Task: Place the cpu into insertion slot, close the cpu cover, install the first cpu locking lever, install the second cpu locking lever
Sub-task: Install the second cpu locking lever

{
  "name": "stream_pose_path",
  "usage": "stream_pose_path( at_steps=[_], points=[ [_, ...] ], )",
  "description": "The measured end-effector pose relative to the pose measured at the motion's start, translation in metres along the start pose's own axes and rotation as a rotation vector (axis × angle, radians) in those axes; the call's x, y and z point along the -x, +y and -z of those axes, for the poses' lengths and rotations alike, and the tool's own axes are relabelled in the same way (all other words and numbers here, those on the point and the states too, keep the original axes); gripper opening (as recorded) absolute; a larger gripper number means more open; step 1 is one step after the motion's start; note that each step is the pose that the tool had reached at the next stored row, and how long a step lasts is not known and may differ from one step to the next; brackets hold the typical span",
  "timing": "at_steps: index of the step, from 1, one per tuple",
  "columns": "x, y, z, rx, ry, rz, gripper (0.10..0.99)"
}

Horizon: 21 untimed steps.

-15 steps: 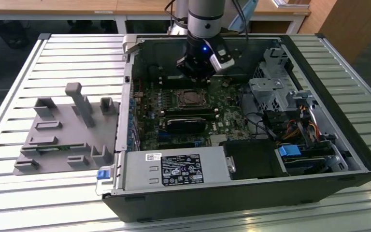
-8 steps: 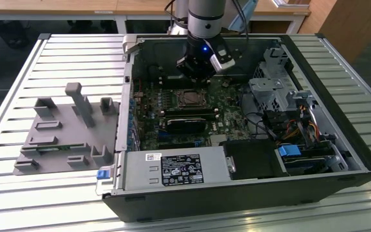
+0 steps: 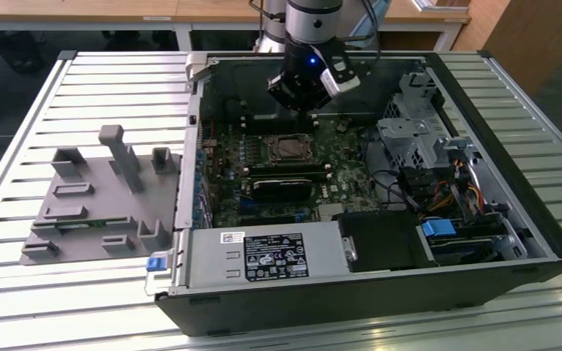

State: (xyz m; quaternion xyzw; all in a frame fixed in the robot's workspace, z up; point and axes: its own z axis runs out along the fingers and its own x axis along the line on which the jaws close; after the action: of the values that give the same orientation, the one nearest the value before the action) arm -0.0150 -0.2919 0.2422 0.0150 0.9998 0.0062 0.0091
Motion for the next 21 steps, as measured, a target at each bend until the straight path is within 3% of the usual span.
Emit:
stream_pose_path(
  at_steps=[3,5,13,21],
  points=[
    [0.0002,-0.0001,0.0112,0.0,0.0001,0.0,0.106],
    [0.0003,-0.0008,0.0142,0.0,0.0,0.0,0.106],
    [0.0001,-0.0123,0.0146,0.0,0.0,0.0,0.106],
    [0.0003,-0.0294,0.0148,0.0,0.0,0.0,0.106]
  ],
)
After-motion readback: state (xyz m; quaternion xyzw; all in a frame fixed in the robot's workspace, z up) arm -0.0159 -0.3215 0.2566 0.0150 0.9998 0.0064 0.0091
